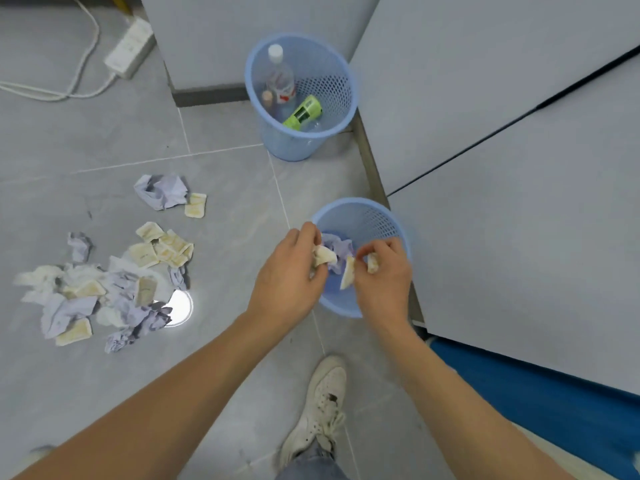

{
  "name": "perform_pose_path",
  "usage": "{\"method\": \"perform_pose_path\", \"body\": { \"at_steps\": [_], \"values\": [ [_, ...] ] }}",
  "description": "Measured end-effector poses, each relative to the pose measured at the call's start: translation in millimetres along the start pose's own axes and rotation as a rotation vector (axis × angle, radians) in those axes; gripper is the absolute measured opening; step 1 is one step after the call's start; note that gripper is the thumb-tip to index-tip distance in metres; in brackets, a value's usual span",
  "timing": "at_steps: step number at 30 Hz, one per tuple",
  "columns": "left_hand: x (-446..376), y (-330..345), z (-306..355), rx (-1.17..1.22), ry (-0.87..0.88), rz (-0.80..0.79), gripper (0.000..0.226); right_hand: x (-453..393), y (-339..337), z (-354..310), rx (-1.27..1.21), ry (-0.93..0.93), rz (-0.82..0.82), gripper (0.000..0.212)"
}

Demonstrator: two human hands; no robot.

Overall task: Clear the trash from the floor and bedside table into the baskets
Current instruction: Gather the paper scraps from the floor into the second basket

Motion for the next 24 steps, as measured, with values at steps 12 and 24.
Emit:
{"method": "perform_pose_path", "body": {
  "at_steps": [12,24],
  "values": [
    [2,37,2,-0.31,-0.154,-0.166,0.051,-15,14,26,0.215,-0.057,-0.307,0.034],
    [72,-246,-155,-0.337,-0.383,0.065,0.051,81,158,-215,0.157,-0.318,-0.522,0.033]
  ]
}}
Point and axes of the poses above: each hand's wrist, its own x-axis away from the middle knuckle, its own y-axis out of the palm, z = x × y, the point moved 4 cm from there along -x, towards the middle knuckle, and after that the axes turned 3 degrees about z, right-handed, at the moved point
